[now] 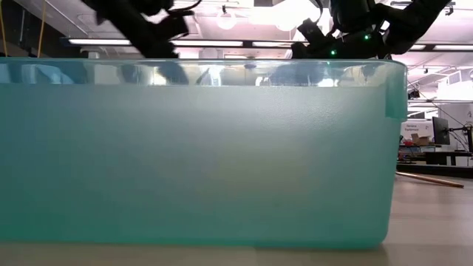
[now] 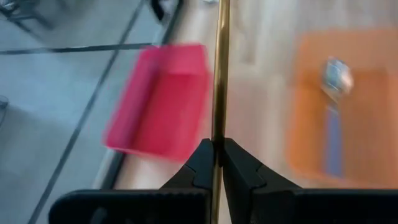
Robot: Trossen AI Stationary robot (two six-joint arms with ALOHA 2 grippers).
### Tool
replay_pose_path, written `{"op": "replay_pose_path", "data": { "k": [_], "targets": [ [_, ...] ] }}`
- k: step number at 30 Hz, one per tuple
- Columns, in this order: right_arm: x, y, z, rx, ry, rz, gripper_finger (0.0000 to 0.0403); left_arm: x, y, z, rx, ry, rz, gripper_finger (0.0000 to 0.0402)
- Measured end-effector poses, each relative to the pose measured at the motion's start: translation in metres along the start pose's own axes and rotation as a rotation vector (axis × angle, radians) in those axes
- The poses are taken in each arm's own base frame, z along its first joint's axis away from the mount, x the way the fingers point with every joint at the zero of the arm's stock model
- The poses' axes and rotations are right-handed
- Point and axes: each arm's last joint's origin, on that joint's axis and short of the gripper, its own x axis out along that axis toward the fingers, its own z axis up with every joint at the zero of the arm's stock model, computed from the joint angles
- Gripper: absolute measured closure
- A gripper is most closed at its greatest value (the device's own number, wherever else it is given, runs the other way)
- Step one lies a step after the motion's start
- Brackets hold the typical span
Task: Sort silverware by color (type)
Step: Put the middle left gold spoon into the red bin
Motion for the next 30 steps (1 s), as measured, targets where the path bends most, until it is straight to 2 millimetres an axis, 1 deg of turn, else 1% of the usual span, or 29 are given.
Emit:
{"op": "replay_pose_path", "data": {
  "k": [3,6,8,12,16,21,24,26,30],
  "targets": [
    [0.0,0.0,0.0,0.001,0.0,0.001,0.0403,0.016,0.023,0.021,-0.023,-0.012,-0.005,0.0397],
    [0.0,0.0,0.0,0.001,0.0,0.0,0.0403,0.039,0.041,0.037,-0.021,-0.006,-0.016,0.0398],
    [0.0,0.0,0.0,0.001,0.0,0.0,0.0403,0.057,0.052,0.045,-0.019,0.017,-0.022,0.0398],
    [0.0,0.0,0.0,0.0,0.0,0.0,0.0403,0.096,0.071,0.052,-0.014,0.093,-0.036,0.0398],
    [0.0,0.0,0.0,-0.004,0.0,0.0,0.0403,0.128,0.088,0.054,-0.022,0.184,-0.048,0.0398],
    [0.0,0.0,0.0,-0.006,0.0,0.0,0.0403,0.161,0.096,0.05,-0.046,0.247,-0.087,0.0398],
    [0.0,0.0,0.0,-0.007,0.0,0.0,0.0403,0.176,0.097,0.047,-0.063,0.265,-0.146,0.0398],
    [0.0,0.0,0.0,-0.007,0.0,0.0,0.0403,0.186,0.097,0.043,-0.072,0.284,-0.154,0.0398],
    [0.0,0.0,0.0,-0.007,0.0,0.0,0.0403,0.196,0.097,0.035,-0.08,0.313,-0.163,0.0398]
  ]
}}
